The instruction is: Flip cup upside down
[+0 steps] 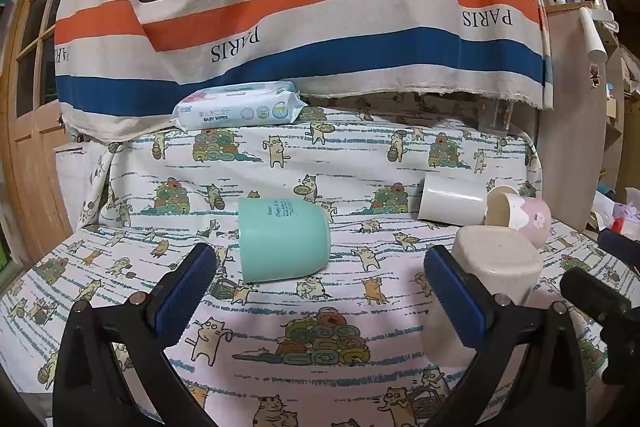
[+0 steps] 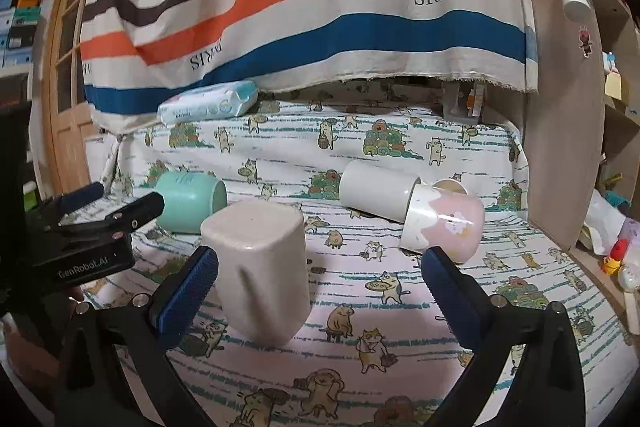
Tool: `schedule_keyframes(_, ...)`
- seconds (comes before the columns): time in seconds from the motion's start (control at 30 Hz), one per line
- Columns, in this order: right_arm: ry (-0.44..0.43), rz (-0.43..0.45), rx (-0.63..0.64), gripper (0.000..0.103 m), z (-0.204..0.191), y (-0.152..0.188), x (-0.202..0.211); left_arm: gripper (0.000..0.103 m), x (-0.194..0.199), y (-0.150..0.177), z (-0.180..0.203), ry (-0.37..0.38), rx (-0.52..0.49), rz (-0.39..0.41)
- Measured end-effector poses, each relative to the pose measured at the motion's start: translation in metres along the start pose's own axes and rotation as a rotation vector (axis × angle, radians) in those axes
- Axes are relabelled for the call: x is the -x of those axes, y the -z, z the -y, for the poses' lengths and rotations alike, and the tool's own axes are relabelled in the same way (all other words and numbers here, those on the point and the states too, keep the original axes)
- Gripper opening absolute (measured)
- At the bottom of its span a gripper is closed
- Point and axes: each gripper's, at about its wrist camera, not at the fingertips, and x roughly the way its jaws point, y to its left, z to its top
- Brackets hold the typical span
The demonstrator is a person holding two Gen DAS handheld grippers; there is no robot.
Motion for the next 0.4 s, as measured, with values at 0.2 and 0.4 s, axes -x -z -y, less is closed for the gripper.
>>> schedule_keyframes(0.2,0.000,-0.001,-0.006,0.102,0.0009,-0.0001,0.0004,0.103,0.0002,0.0006,-0.0015,-0.002,-0.003,-0.001)
schedule_keyframes(0.4,-0.002,-0.006,-0.019,0.102,0.0034,0.0002,-0.0007,0.103,0.0002,0.0007,-0.0002,-0.004,-0.005,-0.001)
